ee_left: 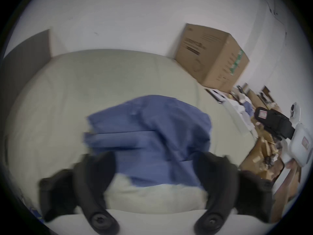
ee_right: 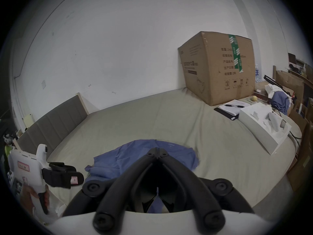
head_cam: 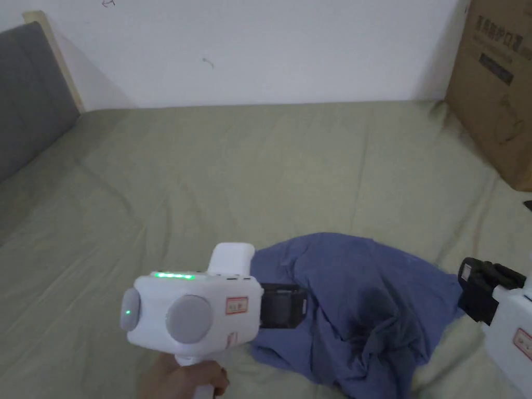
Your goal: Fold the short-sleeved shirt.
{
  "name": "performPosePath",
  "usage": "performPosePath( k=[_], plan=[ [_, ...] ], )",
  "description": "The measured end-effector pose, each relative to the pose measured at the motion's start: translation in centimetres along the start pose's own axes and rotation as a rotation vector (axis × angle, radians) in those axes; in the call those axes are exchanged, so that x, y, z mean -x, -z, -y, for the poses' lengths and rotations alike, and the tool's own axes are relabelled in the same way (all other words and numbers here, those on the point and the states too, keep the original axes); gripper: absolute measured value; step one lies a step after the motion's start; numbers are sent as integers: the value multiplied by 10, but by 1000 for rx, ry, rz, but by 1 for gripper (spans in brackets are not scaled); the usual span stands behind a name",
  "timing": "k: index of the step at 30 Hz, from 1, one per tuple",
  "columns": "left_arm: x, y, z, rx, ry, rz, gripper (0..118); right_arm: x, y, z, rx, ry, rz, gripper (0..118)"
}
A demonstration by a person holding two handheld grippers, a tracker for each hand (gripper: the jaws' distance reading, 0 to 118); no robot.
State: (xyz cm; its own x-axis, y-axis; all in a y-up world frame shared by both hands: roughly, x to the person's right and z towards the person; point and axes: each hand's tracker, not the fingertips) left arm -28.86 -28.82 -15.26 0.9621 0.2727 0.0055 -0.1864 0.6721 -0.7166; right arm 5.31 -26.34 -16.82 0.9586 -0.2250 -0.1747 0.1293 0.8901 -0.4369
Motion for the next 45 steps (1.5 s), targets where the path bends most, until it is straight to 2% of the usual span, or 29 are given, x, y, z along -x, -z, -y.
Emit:
performPosePath(
  k=[1,3,5,6,9,14,15,16,17,18,19,23,28,29,31,32,33,34,35,36,37,40,45],
  plan=[
    [13,-8,4,-11,-1,-54,80,5,2,1,5,-8,-16,0],
    [39,-14,13,12,-38,-138,28,16,9,3,19,-25,-40,0],
    [64,-15,23,73,-87,-178,4,27,15,6,36,-42,-65,0],
    [74,-17,30,80,-107,-179,0,32,18,8,46,-50,-78,0],
    [98,-15,43,82,-208,-154,0,45,28,16,76,-74,-104,0],
    [113,5,33,72,-240,-184,0,58,44,23,121,-99,-126,0],
    [118,11,27,64,-277,-173,16,60,48,24,127,-106,-128,0],
    [122,19,20,62,-317,-157,46,61,51,25,135,-113,-126,0],
    [126,26,13,65,-344,-137,82,62,54,26,142,-119,-125,0],
    [131,37,5,89,-352,-124,114,63,57,26,148,-121,-125,0],
    [134,47,-2,99,-359,-112,118,62,60,28,156,-121,-123,0],
    [142,76,-28,86,-374,-90,117,58,72,32,190,-116,-120,0],
    [143,113,-33,164,-347,-108,116,49,84,36,219,-116,-91,0],
    [141,116,-30,179,-337,-97,111,47,85,36,222,-113,-86,0],
    [132,119,-21,166,-333,-72,76,42,85,36,228,-105,-62,0],
    [126,123,-17,170,-290,-79,66,40,86,37,228,-110,-46,0],
    [119,127,-14,176,-218,-123,66,37,87,38,232,-118,-33,0],
    [113,127,-12,158,-153,-156,58,34,87,39,239,-124,-22,0],
    [108,124,-11,152,-117,-191,42,31,86,40,247,-126,-11,0],
    [106,120,-12,143,-108,-205,16,28,84,40,251,-123,-7,0],
    [109,115,-13,127,-148,-174,9,25,83,40,255,-116,-4,0],
    [120,101,-16,91,-248,-88,6,16,81,39,255,-91,22,0],
    [103,75,-17,60,-201,-85,5,6,75,31,239,-71,39,0]
  ],
)
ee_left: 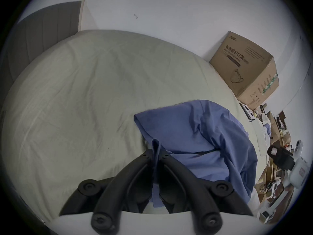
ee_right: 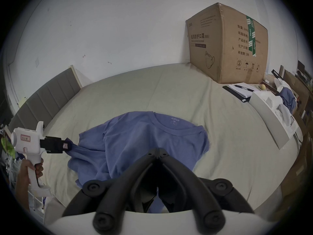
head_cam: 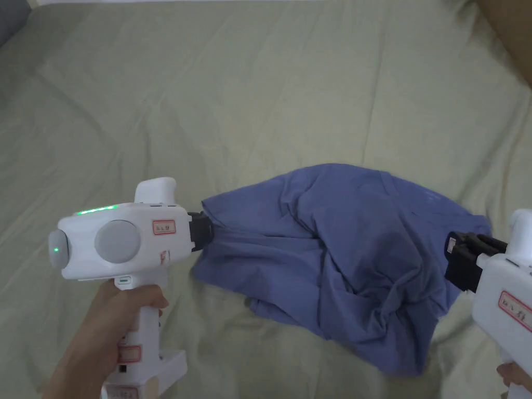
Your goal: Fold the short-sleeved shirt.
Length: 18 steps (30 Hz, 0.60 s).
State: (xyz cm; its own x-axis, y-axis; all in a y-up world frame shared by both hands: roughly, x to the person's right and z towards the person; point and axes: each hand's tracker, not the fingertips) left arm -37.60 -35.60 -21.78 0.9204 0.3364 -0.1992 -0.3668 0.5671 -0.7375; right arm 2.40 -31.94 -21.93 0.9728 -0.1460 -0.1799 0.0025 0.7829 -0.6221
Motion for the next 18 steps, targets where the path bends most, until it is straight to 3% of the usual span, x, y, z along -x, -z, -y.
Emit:
performPosePath(
  k=[3,9,13,14,15,16,18],
  plan=[
    [-10,-14,0,-25,23,11,5,-5,-10,-10,-23,44,-42,0],
    [-22,-31,1,-43,71,8,5,-2,-4,-47,-16,-58,-137,0],
    [-21,-34,4,-46,72,10,5,11,21,-81,13,-84,-293,22],
    [-22,-35,5,-45,73,10,5,18,29,-88,51,-120,-326,47],
    [-19,-34,7,-44,71,8,5,27,42,-96,96,-167,-347,89],
    [-19,-34,9,-47,71,9,5,37,55,-102,120,-203,-362,107],
    [-18,-34,10,-40,72,7,5,58,81,-110,127,-308,-409,114]
  ],
)
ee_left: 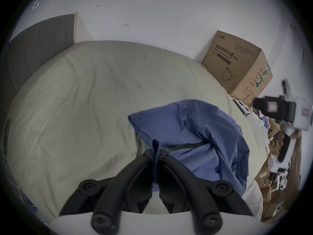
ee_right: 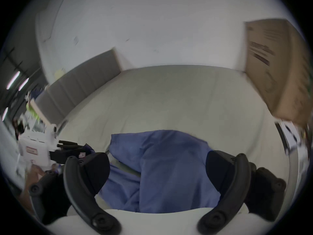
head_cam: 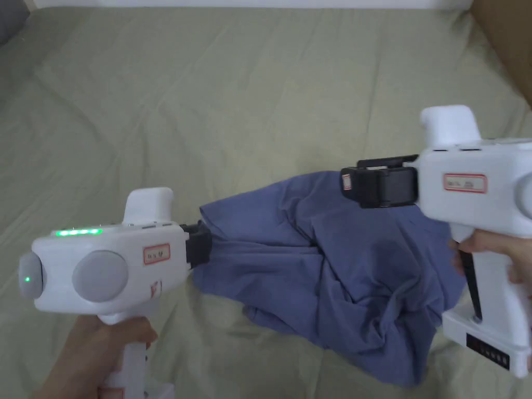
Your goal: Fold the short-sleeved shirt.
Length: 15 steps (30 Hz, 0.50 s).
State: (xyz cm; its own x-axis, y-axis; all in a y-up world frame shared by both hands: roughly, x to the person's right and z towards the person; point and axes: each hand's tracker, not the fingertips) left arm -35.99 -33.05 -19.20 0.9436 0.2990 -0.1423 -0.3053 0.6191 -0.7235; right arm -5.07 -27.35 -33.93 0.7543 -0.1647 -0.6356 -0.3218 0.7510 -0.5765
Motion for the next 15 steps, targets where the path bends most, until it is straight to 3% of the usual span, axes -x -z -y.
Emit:
performPosePath(
  k=[10,15],
  plan=[
    [14,6,3,19,-34,29,5,8,170,-39,344,-373,52,109],
    [23,10,0,16,-64,48,5,9,215,-40,448,-494,21,109]
  ],
)
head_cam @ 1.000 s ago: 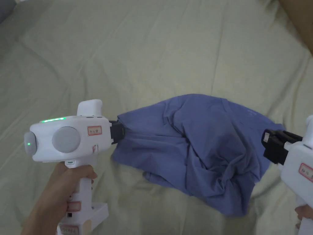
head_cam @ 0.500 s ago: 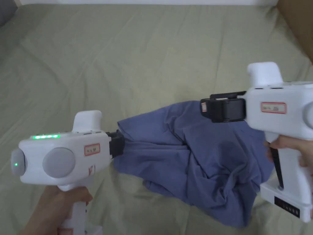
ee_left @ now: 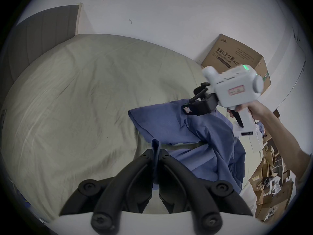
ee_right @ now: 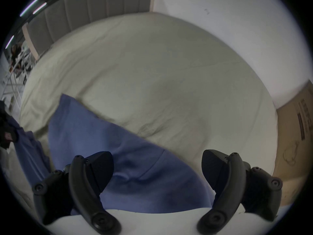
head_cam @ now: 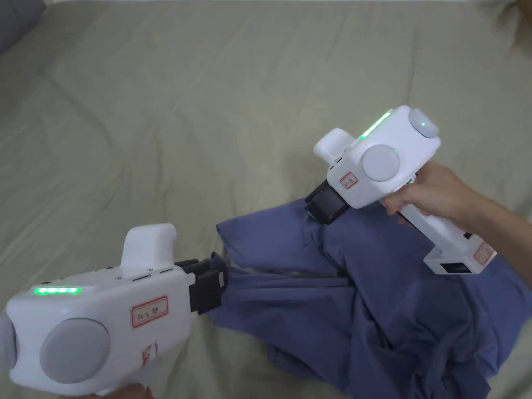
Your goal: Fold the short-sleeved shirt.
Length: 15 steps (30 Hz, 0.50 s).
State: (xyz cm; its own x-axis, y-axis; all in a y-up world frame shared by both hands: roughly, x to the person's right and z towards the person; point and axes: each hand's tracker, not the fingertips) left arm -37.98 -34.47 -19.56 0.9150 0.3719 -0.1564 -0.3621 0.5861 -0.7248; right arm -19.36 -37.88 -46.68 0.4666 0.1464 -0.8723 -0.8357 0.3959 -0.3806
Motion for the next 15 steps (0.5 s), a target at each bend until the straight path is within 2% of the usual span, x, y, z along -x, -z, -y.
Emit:
performPosePath(
  k=[3,5,7,10,11,13,14,15],
  plan=[
    [-1,4,2,9,35,-14,5,-2,22,-4,112,-60,3,105],
    [-2,7,1,15,44,-23,5,-4,24,-5,116,19,-48,98],
    [-2,9,3,21,52,-27,5,-5,18,-3,103,3,-59,83],
    [-1,11,4,23,48,-31,5,3,7,3,66,-13,-56,71],
    [0,12,4,20,43,-29,5,6,4,4,54,-29,-50,59],
    [2,12,3,21,25,-31,5,15,-1,6,25,-65,0,17],
    [2,12,4,21,23,-30,5,19,-2,7,25,-84,27,6],
    [2,12,4,23,18,-36,5,22,-3,9,31,-79,11,6]
  ],
)
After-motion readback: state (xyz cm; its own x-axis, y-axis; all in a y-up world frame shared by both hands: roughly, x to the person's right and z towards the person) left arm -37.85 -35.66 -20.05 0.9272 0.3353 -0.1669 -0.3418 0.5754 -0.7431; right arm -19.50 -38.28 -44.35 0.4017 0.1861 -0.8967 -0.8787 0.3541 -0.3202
